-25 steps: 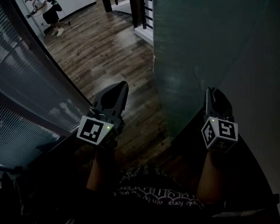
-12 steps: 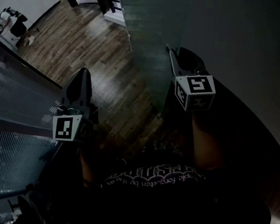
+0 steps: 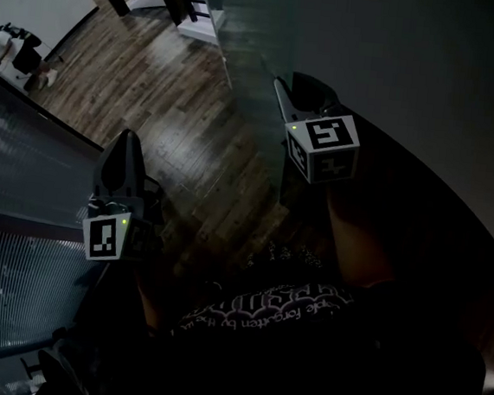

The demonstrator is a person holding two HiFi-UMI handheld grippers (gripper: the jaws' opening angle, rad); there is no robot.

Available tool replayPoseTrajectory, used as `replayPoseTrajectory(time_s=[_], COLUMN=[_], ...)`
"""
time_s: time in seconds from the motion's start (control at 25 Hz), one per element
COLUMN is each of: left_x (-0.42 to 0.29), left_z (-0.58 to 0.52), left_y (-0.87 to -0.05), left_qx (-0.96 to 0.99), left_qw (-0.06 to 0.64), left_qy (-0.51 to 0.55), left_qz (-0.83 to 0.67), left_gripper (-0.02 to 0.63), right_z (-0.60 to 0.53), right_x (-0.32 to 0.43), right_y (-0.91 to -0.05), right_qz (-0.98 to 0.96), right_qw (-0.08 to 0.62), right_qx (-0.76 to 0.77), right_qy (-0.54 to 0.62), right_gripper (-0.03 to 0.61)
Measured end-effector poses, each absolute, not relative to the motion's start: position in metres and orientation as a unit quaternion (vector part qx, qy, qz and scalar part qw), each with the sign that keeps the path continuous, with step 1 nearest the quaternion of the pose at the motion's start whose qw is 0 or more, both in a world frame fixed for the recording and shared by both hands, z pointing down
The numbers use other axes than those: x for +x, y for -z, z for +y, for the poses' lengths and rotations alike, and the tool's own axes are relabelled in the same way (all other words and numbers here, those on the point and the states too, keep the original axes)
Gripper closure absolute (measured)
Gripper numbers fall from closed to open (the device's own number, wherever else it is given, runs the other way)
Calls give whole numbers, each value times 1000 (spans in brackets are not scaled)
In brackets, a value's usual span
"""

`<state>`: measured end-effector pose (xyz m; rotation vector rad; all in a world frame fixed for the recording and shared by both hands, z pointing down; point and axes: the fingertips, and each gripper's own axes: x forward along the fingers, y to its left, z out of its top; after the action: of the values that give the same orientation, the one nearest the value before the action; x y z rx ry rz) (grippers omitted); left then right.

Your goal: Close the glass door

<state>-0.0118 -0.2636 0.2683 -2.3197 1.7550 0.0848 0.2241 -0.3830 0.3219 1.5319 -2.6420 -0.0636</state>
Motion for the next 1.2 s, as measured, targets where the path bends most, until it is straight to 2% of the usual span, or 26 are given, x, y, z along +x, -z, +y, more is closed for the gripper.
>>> replayPoseTrajectory(time_s=[1.2], left_x=[-129], left_z=[-172], left_y=[-269], left_qx=[-732], left_qw=[109], left_qy=[-26], left_qz=[672], left_gripper=[612], right_z=[-345], right_x=[103], right_y=[-312], right_qz=[-890], right_qw=[45], right_qx=[453], right_qy=[23], right_gripper=[512])
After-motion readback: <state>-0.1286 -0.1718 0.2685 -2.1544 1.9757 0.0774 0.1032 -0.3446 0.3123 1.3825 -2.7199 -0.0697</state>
